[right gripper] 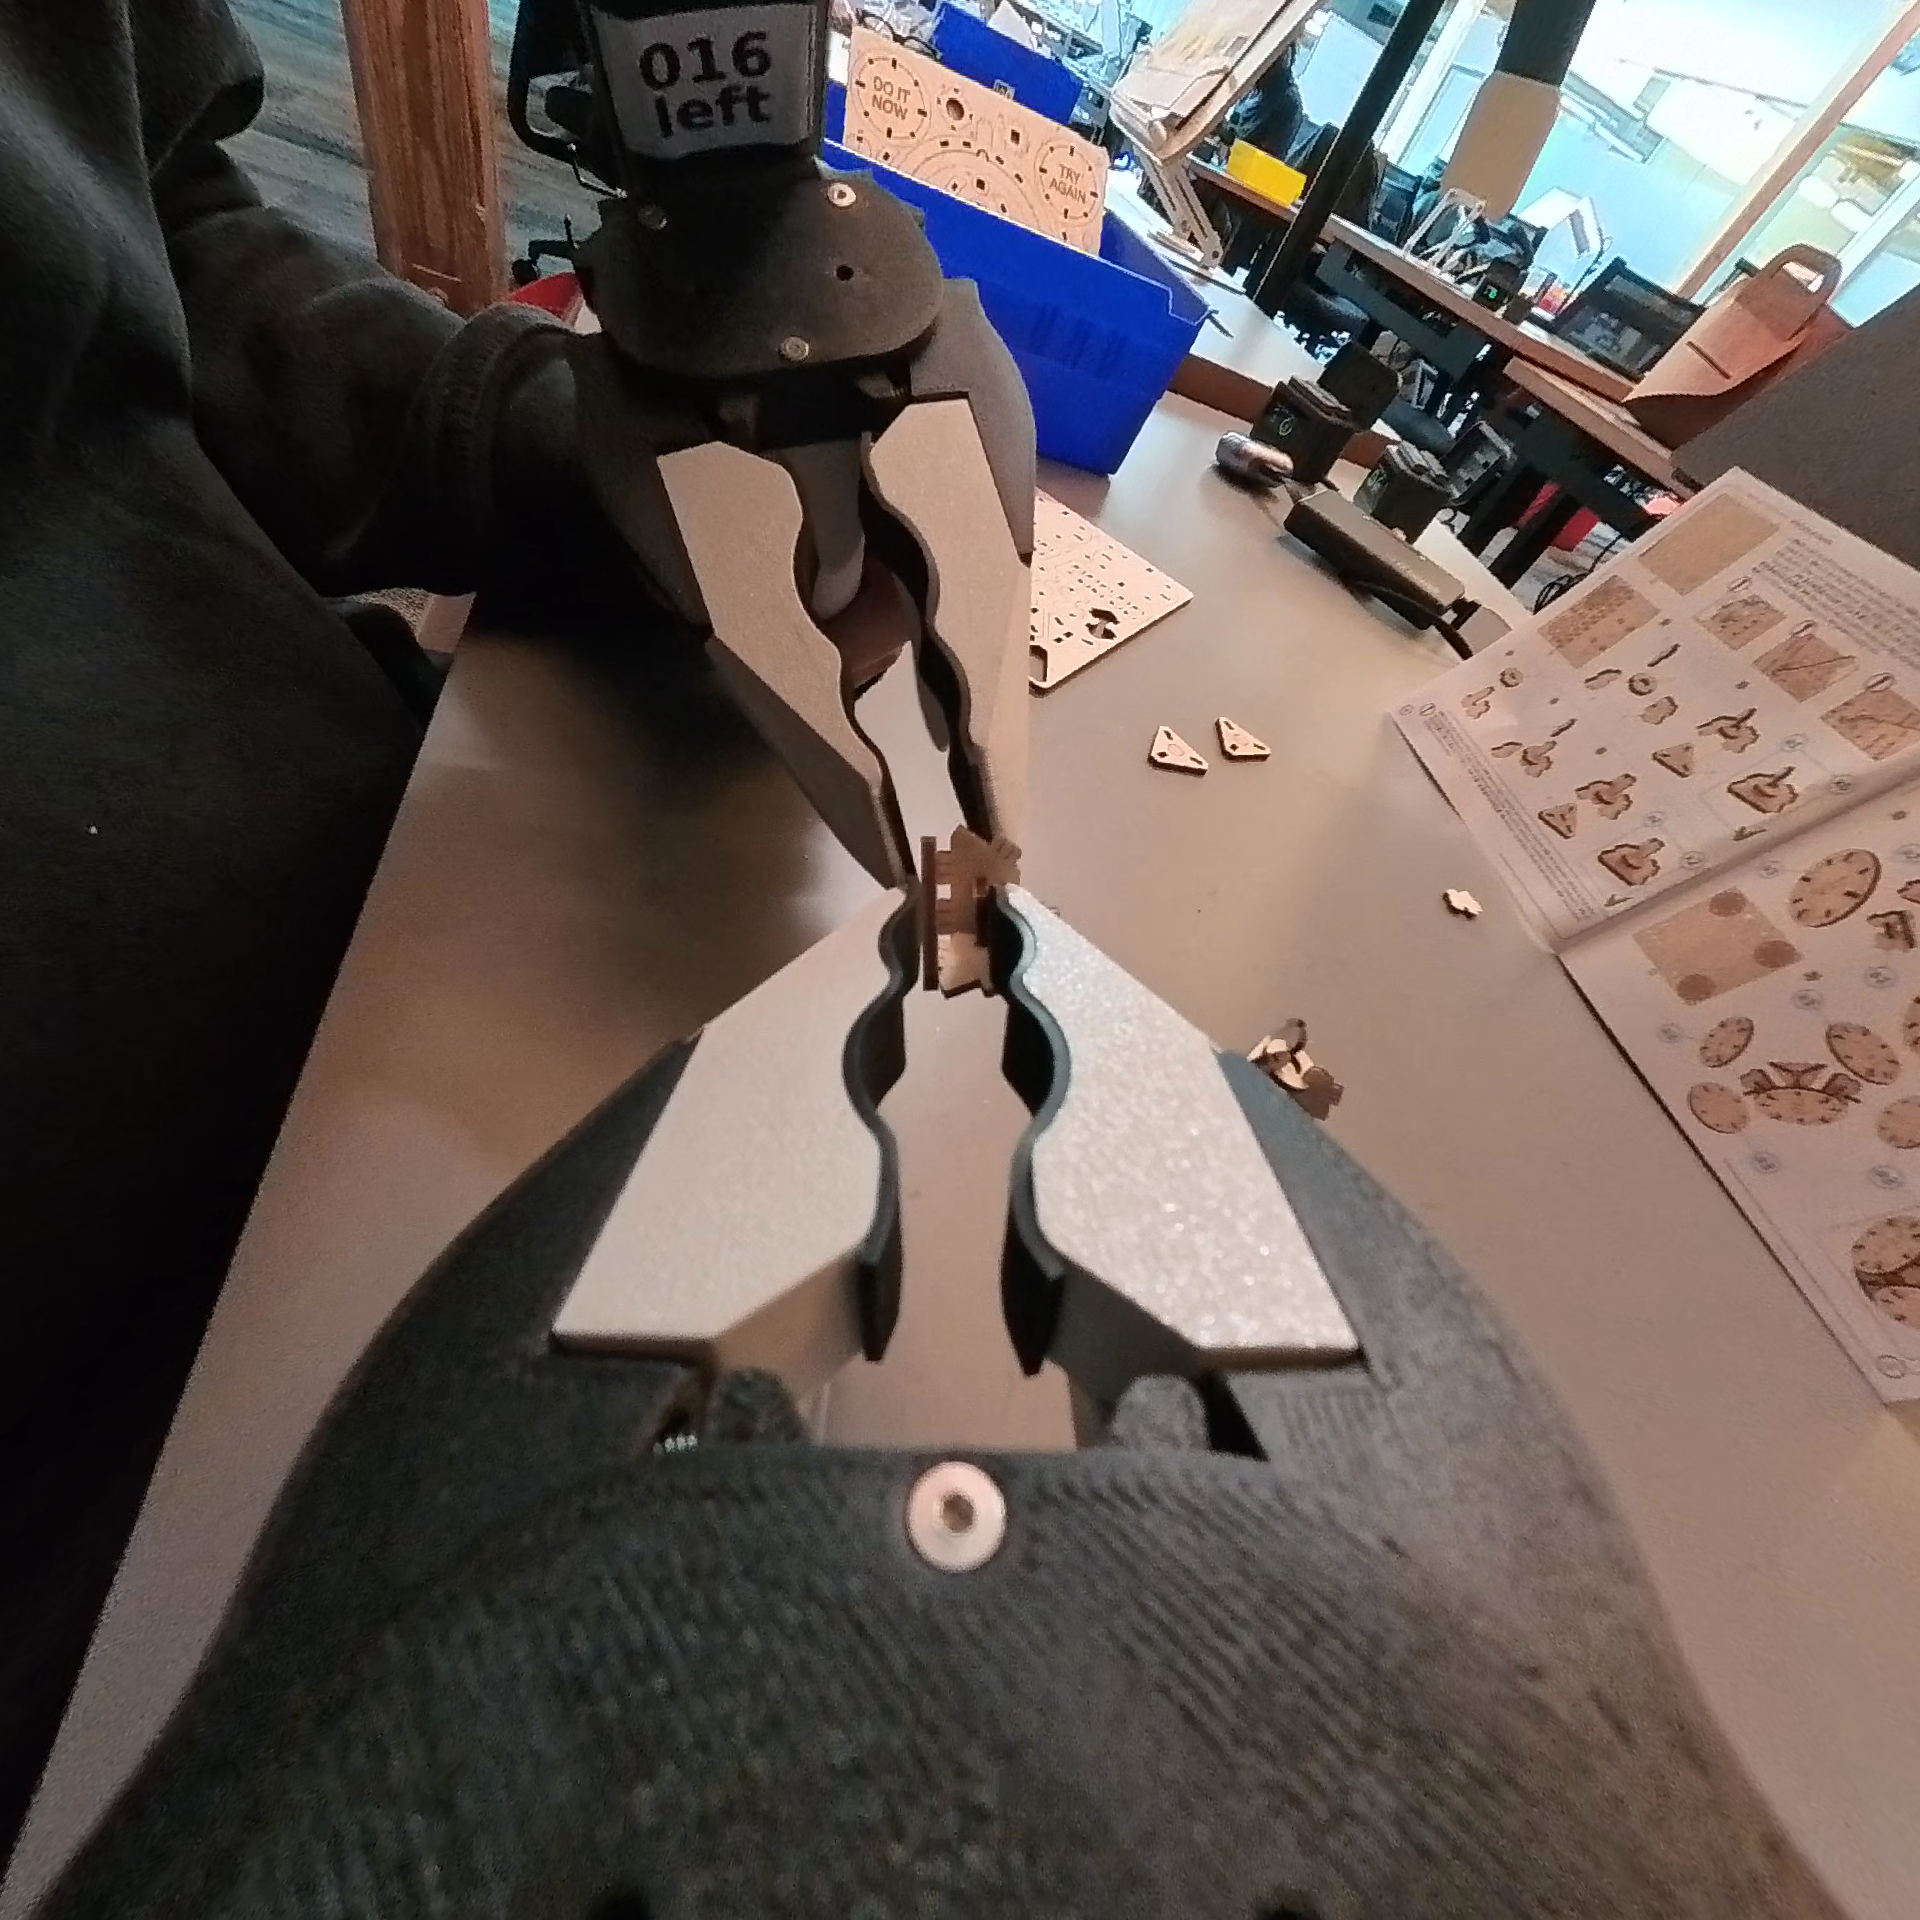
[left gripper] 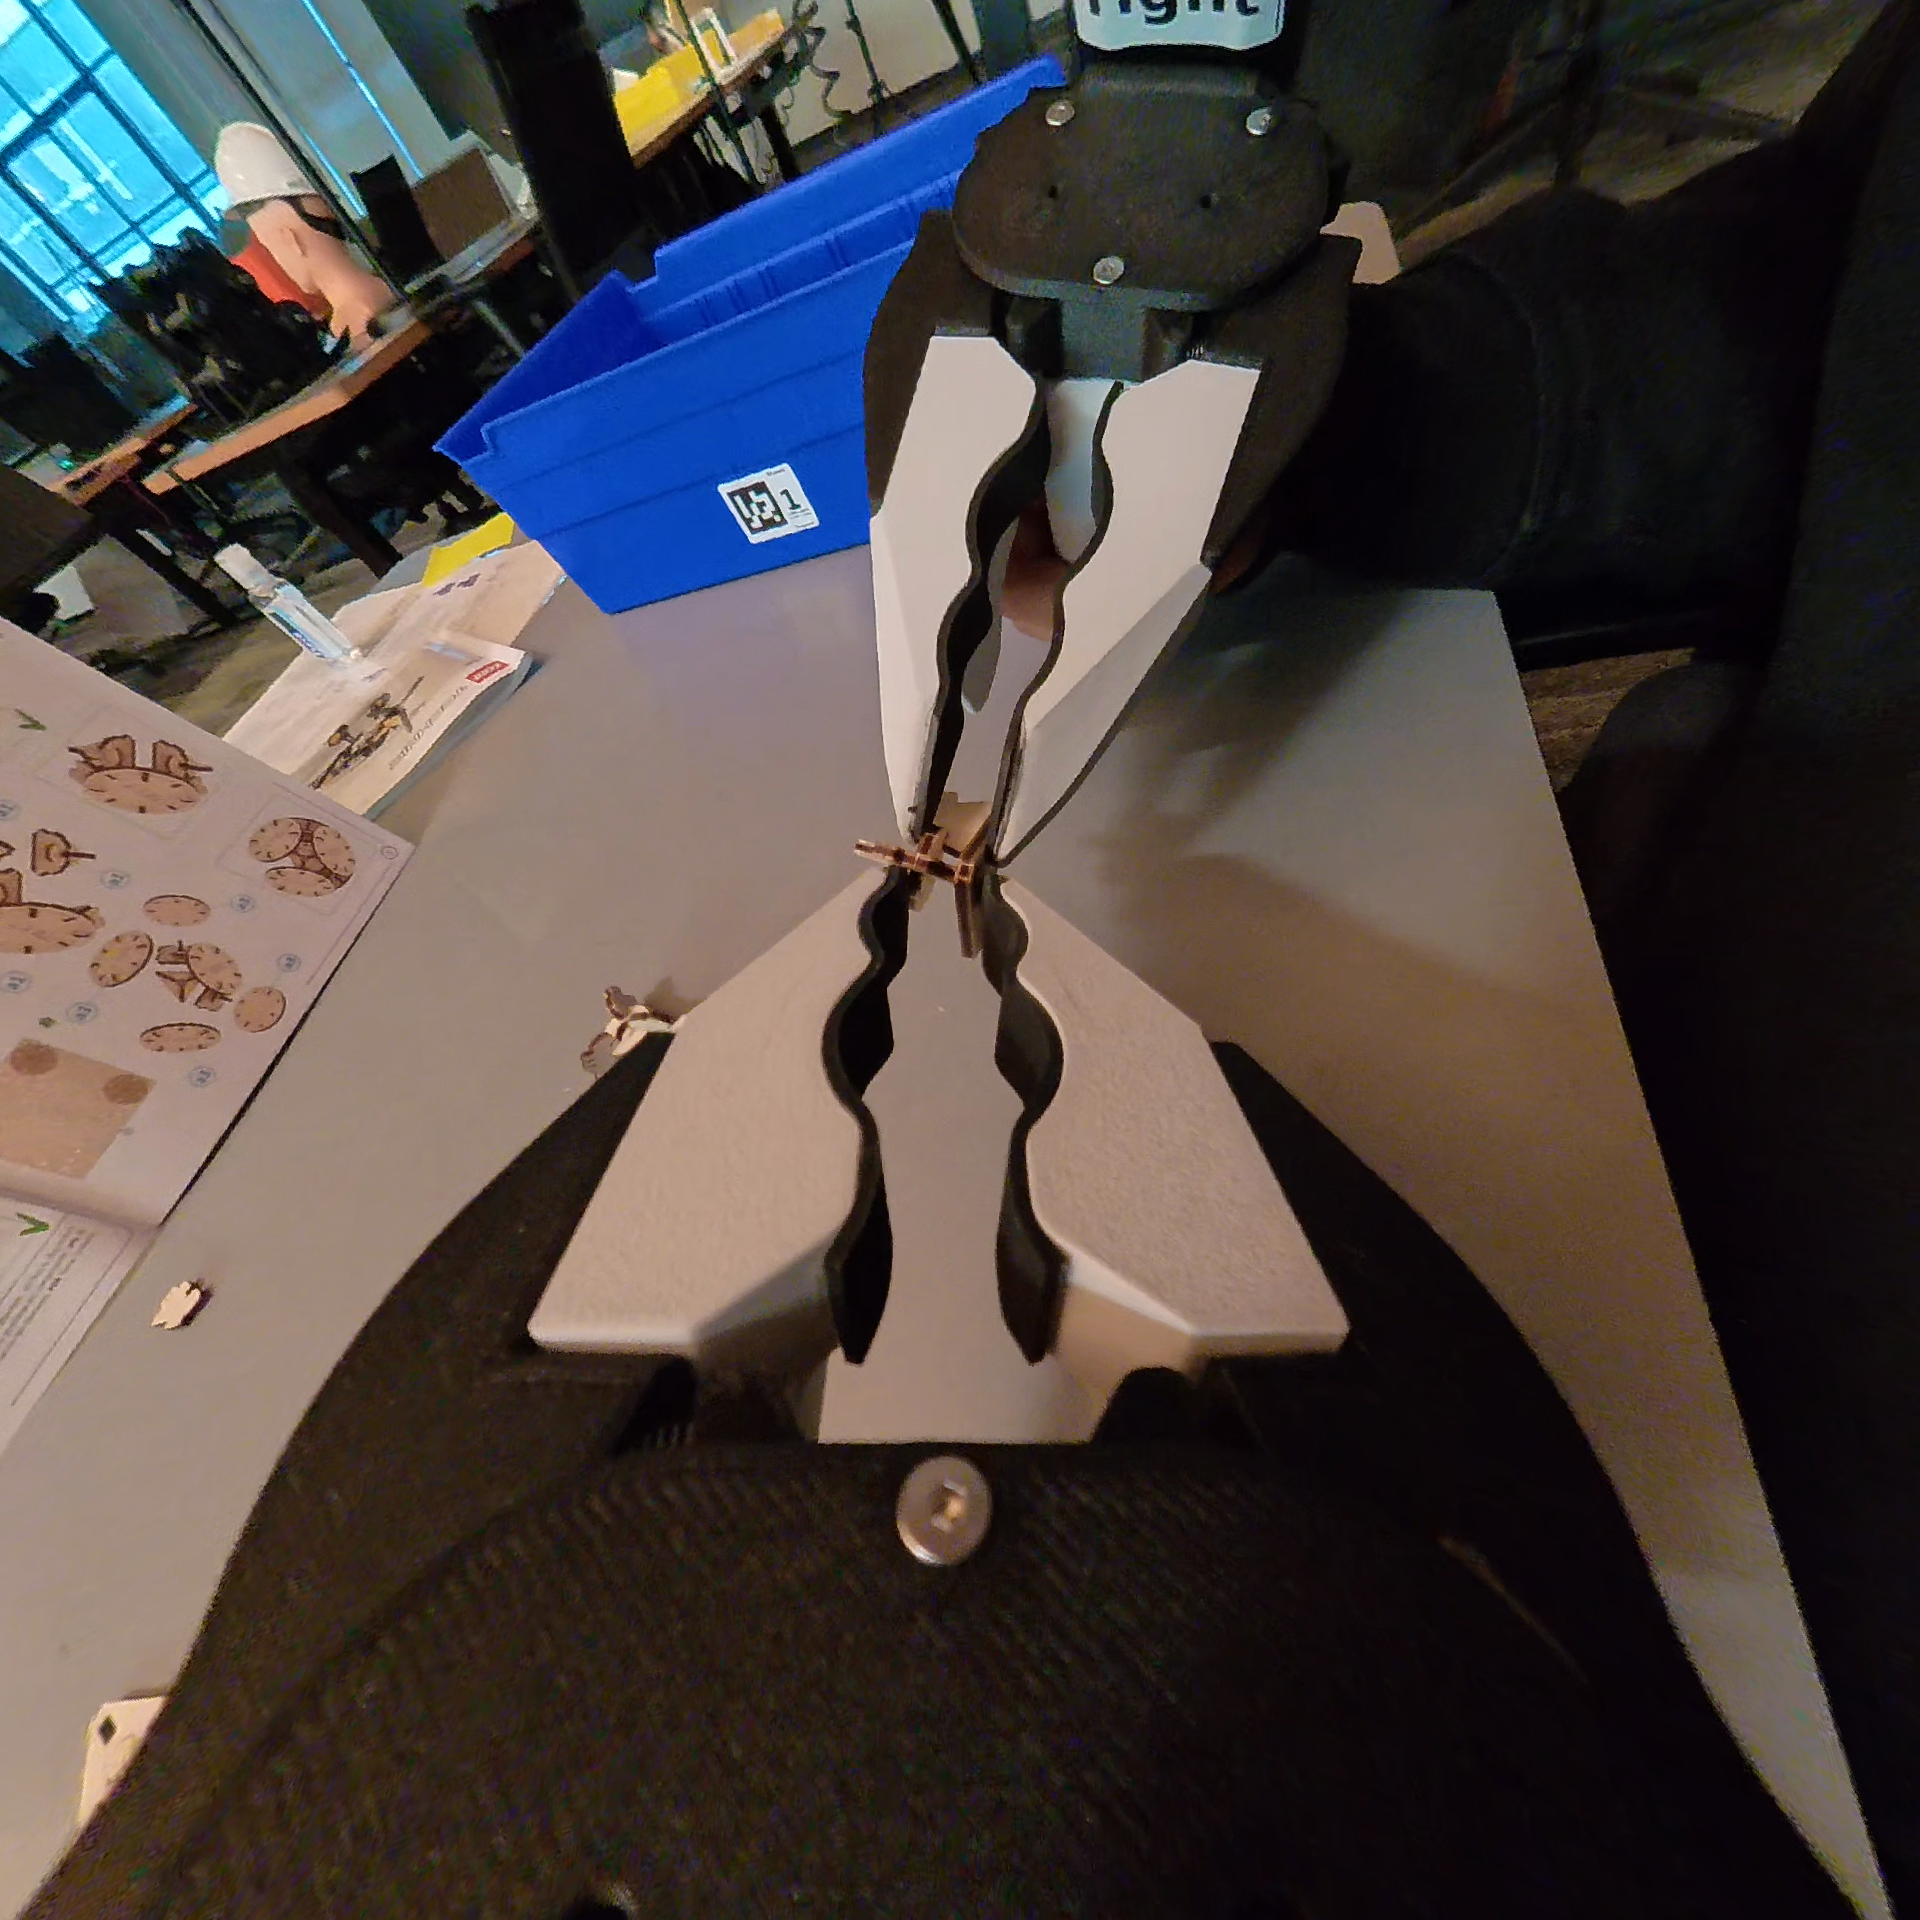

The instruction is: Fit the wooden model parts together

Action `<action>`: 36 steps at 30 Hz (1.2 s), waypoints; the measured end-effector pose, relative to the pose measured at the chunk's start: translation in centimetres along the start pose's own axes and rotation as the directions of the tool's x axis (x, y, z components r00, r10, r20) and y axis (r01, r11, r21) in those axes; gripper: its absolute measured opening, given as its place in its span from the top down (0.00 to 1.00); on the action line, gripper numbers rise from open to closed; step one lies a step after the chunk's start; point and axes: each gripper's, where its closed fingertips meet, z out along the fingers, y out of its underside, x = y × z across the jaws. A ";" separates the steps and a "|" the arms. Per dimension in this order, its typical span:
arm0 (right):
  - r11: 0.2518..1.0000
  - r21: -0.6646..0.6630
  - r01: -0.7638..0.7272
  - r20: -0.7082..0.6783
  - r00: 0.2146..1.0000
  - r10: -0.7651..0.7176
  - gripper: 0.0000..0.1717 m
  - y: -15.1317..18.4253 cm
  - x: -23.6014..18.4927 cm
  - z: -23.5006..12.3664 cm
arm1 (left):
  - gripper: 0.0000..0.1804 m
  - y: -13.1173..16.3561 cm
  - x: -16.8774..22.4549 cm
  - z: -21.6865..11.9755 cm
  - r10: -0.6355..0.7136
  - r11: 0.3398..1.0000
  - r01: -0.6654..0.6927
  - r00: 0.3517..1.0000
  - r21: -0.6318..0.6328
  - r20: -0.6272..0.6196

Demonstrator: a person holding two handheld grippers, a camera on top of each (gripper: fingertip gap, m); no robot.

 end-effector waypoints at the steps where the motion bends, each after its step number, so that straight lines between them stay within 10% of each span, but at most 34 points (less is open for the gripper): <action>1: 1.000 0.002 0.005 -0.002 1.000 -0.005 0.94 0.0 0.0 0.0 | 0.94 -0.1 0.0 0.0 -0.001 1.000 0.001 1.000 0.005 0.000; 7: 1.000 -0.012 0.024 -0.015 1.000 -0.024 0.94 0.1 0.1 0.0 | 0.83 -0.6 -1.0 -0.3 0.000 0.999 -0.002 0.998 0.039 0.059; 36: 0.989 -0.146 0.016 -0.011 1.000 -0.018 0.95 2.7 0.1 0.9 | 0.92 2.0 -0.1 1.0 -0.052 0.991 0.051 0.999 -0.123 -0.004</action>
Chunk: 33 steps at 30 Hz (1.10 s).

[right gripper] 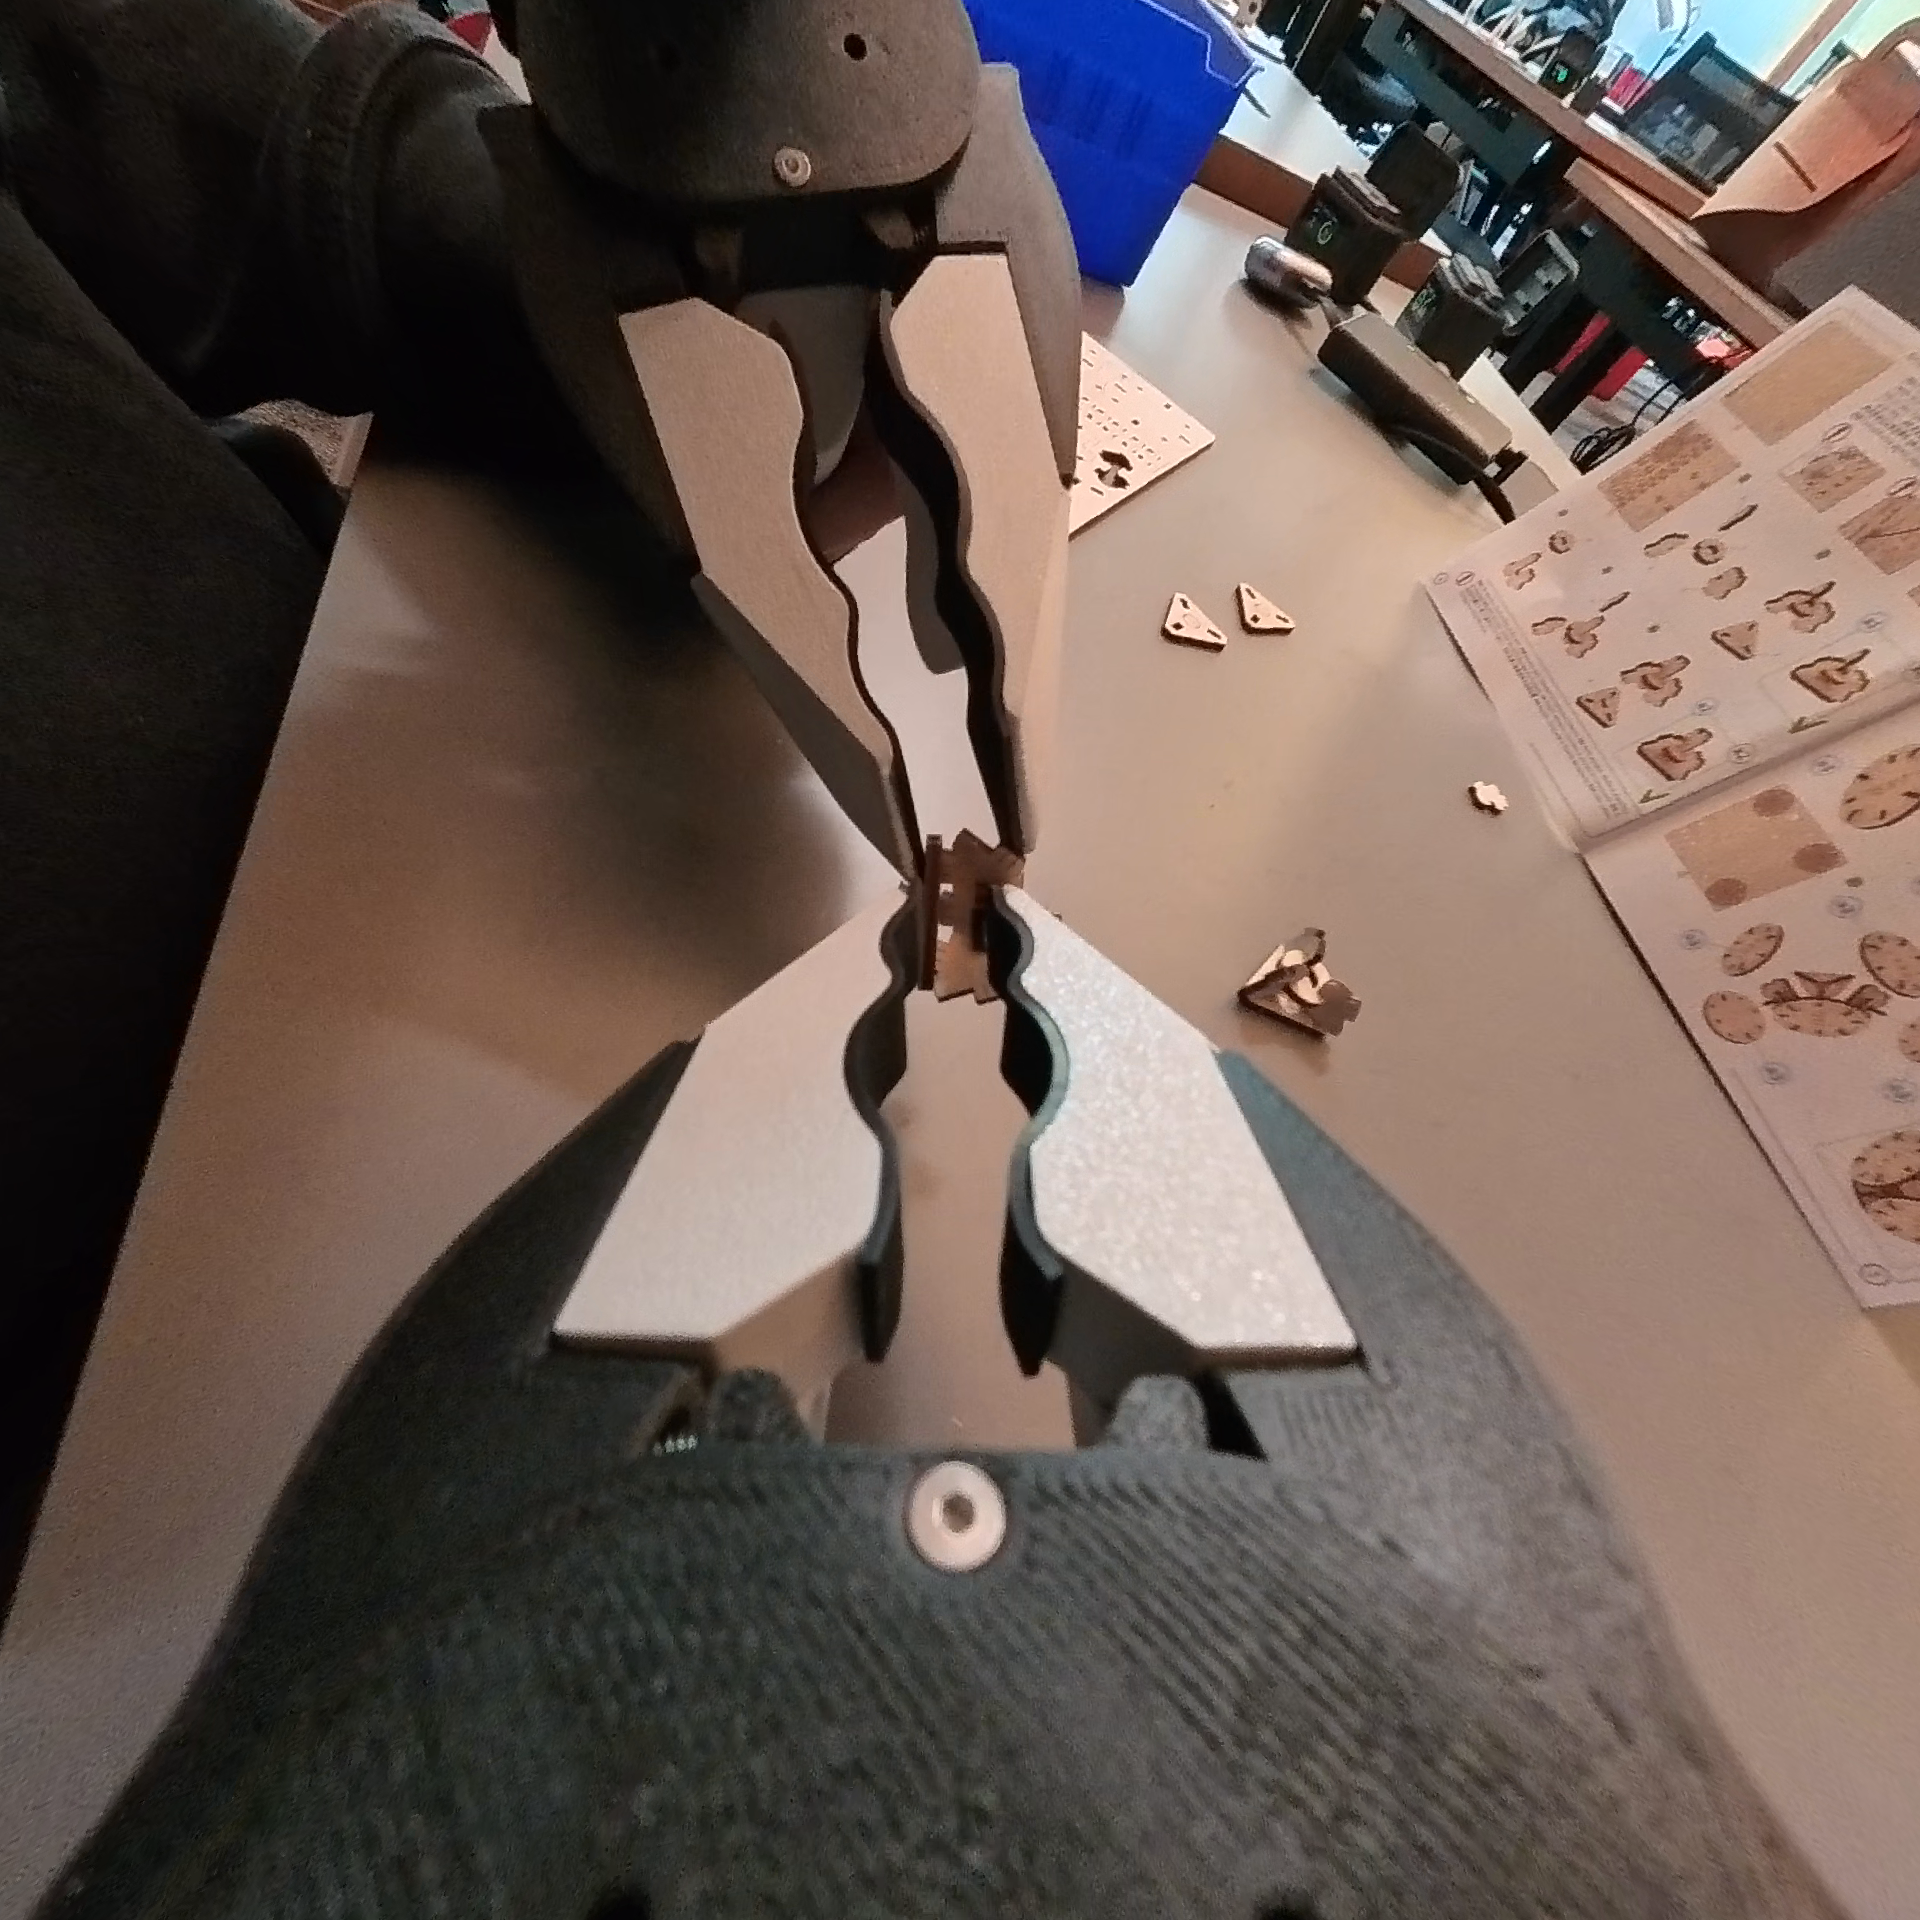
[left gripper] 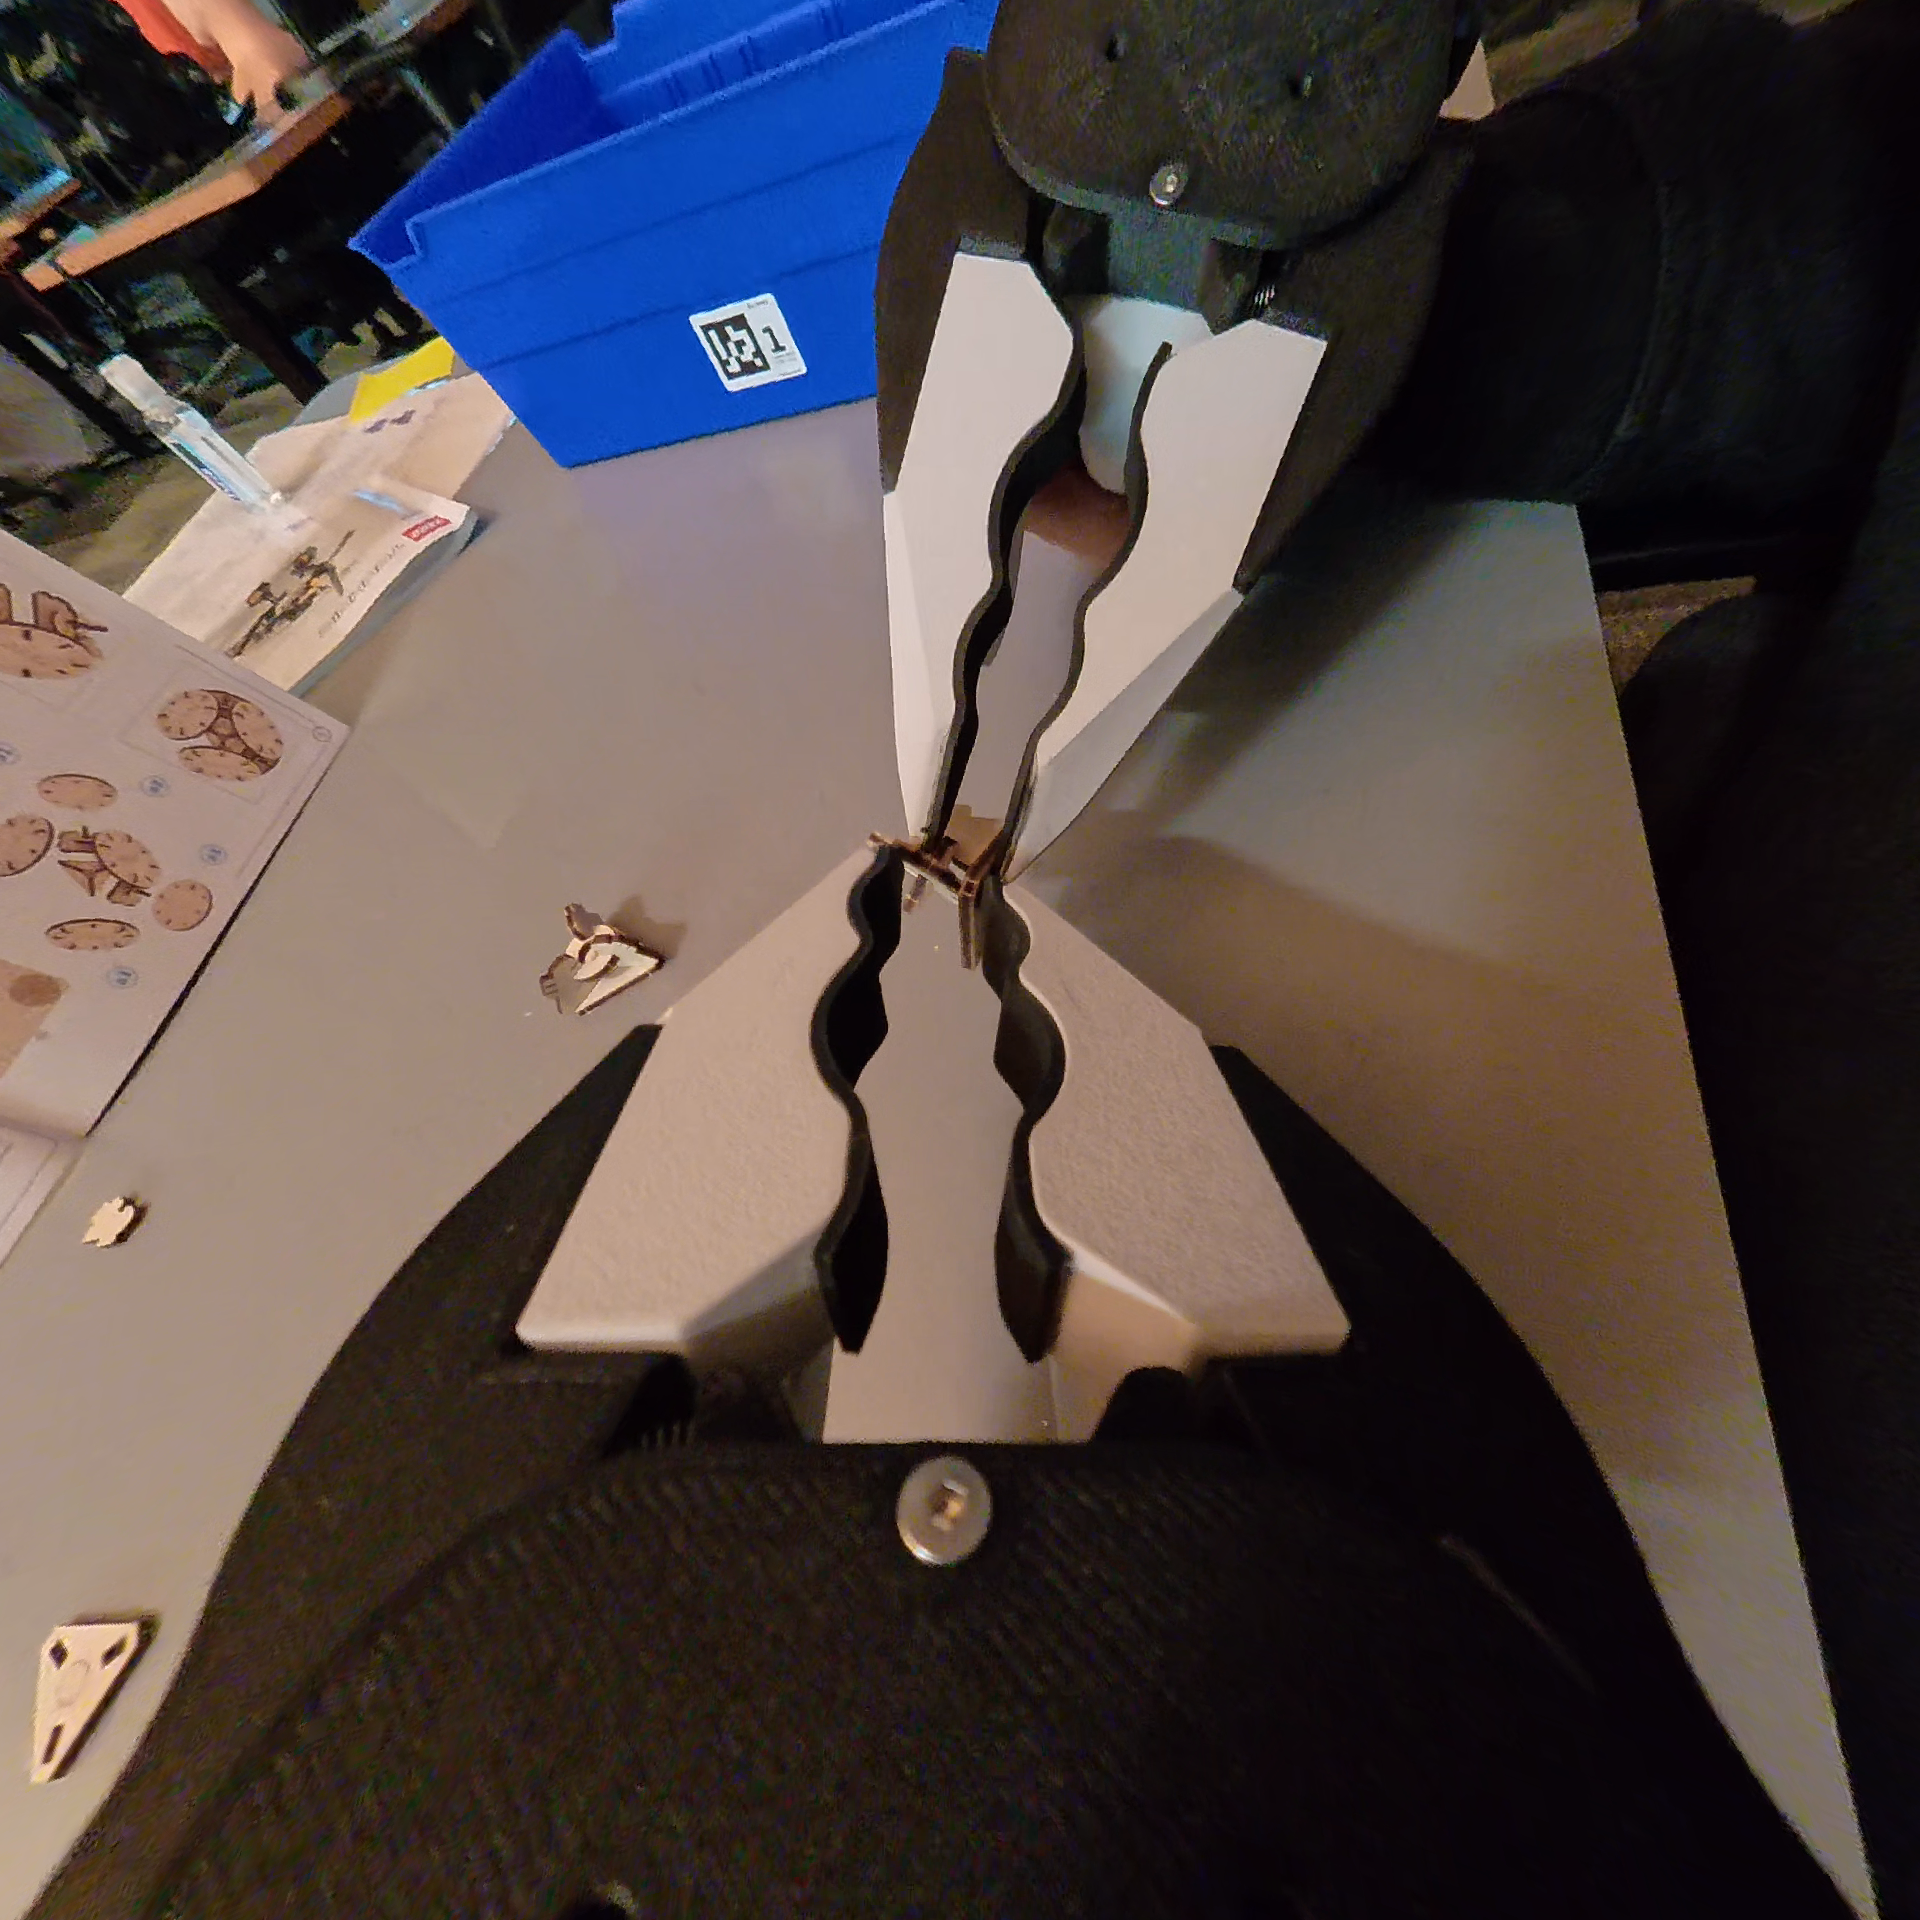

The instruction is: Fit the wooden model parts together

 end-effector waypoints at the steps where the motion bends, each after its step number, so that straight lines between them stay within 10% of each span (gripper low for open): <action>1: 1.000 0.003 -0.004 0.001 1.000 0.004 0.95 0.0 0.0 0.0 | 0.92 0.0 0.0 0.0 -0.001 1.000 0.001 1.000 0.001 0.000; 33: 0.995 -0.099 0.010 -0.141 0.990 -0.024 0.99 1.3 0.7 -0.9 | 1.00 2.7 0.2 0.5 0.062 0.986 -0.058 0.998 -0.154 0.019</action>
